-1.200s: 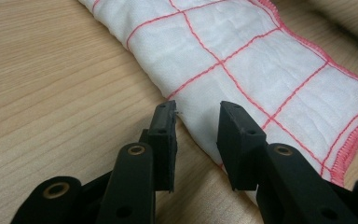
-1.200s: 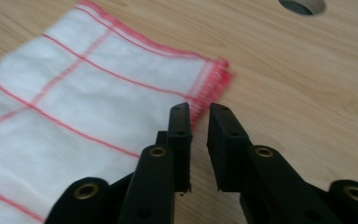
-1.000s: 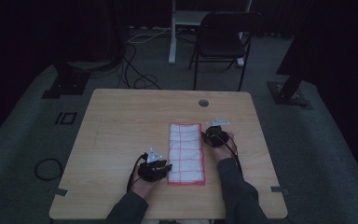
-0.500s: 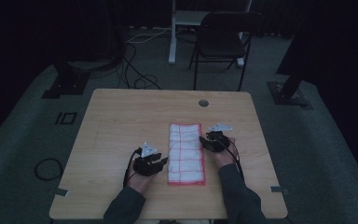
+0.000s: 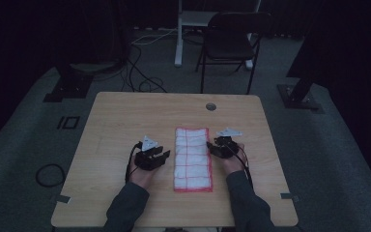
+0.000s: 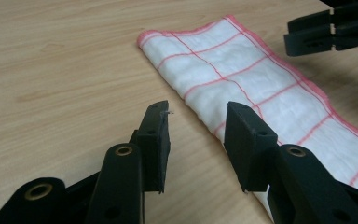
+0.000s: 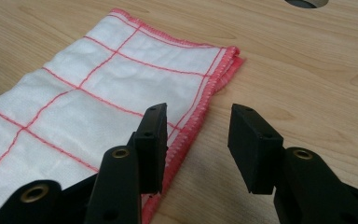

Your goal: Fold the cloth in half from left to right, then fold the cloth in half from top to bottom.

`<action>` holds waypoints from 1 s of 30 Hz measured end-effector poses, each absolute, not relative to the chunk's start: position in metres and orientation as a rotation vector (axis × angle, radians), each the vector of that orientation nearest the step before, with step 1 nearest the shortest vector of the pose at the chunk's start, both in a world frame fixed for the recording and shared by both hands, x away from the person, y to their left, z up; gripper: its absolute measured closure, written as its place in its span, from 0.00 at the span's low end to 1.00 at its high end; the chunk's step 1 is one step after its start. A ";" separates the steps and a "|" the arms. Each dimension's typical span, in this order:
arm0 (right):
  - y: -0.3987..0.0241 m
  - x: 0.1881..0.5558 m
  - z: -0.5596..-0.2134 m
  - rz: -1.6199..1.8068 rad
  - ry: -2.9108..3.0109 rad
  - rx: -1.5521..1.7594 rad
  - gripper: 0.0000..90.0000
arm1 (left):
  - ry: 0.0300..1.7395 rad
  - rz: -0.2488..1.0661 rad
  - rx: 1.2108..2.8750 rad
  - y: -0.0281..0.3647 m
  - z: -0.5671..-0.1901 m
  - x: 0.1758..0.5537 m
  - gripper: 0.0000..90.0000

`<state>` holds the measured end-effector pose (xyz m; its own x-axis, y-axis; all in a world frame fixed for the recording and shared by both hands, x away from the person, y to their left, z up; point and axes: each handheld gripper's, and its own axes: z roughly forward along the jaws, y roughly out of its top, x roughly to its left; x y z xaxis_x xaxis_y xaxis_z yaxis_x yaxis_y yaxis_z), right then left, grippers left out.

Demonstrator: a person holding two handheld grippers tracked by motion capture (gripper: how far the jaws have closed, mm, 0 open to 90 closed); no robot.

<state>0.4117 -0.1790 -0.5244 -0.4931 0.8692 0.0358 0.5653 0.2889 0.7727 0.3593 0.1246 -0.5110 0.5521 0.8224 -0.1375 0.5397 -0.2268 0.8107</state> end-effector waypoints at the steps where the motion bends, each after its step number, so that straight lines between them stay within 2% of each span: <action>1: -0.180 0.412 -0.524 1.056 2.169 1.293 0.64 | 1.110 0.405 1.906 0.124 -0.511 0.361 0.68; 14: -0.182 0.415 -0.522 1.061 2.158 1.302 0.63 | 1.144 0.412 1.916 0.113 -0.517 0.391 0.68; 30: -0.182 0.424 -0.524 1.076 2.151 1.338 0.63 | 1.148 0.452 1.895 0.110 -0.520 0.408 0.66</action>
<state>0.4243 -0.1817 -0.5240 -0.4703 0.8798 0.0692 0.5830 0.2509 0.7727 0.4080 0.1098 -0.5201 0.5126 0.8506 -0.1174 0.5425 -0.2148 0.8122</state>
